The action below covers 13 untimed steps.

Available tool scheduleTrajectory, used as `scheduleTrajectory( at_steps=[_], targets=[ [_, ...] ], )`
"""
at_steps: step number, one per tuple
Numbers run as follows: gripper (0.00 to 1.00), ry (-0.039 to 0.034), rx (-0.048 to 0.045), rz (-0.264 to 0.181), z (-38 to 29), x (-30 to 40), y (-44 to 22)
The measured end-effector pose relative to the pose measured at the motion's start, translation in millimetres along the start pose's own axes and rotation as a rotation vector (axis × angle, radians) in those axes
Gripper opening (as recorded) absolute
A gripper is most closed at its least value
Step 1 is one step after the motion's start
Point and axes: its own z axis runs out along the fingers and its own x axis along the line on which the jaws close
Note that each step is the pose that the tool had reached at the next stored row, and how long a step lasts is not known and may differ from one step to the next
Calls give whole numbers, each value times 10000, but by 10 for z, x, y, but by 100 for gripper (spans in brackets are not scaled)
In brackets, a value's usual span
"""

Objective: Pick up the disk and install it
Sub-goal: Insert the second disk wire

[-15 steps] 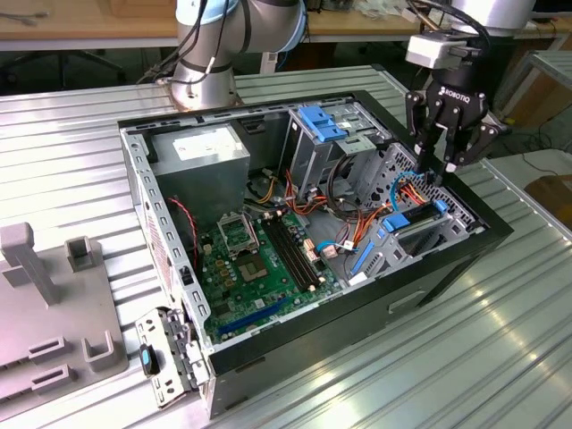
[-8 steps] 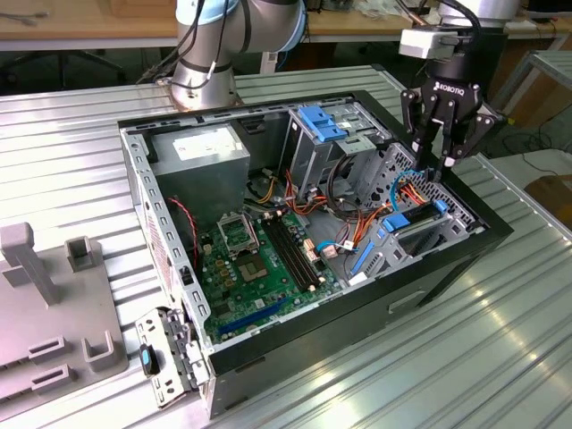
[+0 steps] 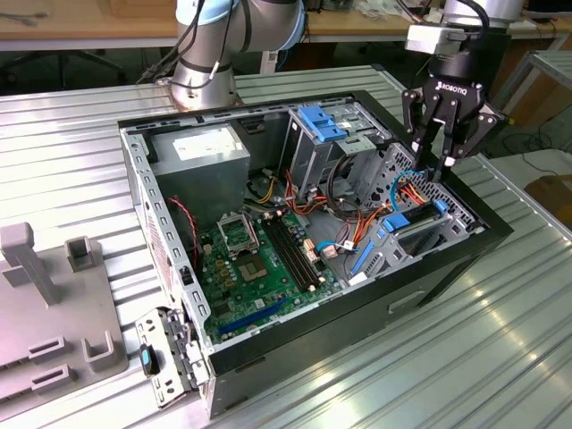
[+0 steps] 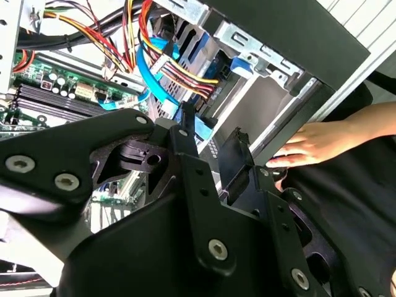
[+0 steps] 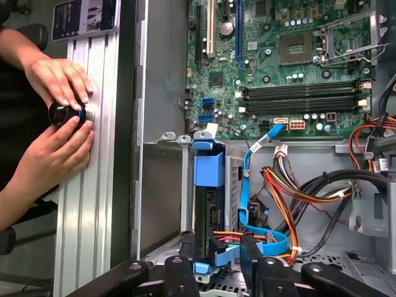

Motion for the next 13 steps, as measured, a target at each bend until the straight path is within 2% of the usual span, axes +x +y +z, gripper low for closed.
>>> scheduleTrajectory(
  at_steps=[3,6,13],
  targets=[
    [42,9,-93,22,3,-27,-49],
    [42,62,-98,31,3,-27,-50],
    [43,70,-99,32,2,-27,-50]
  ],
)
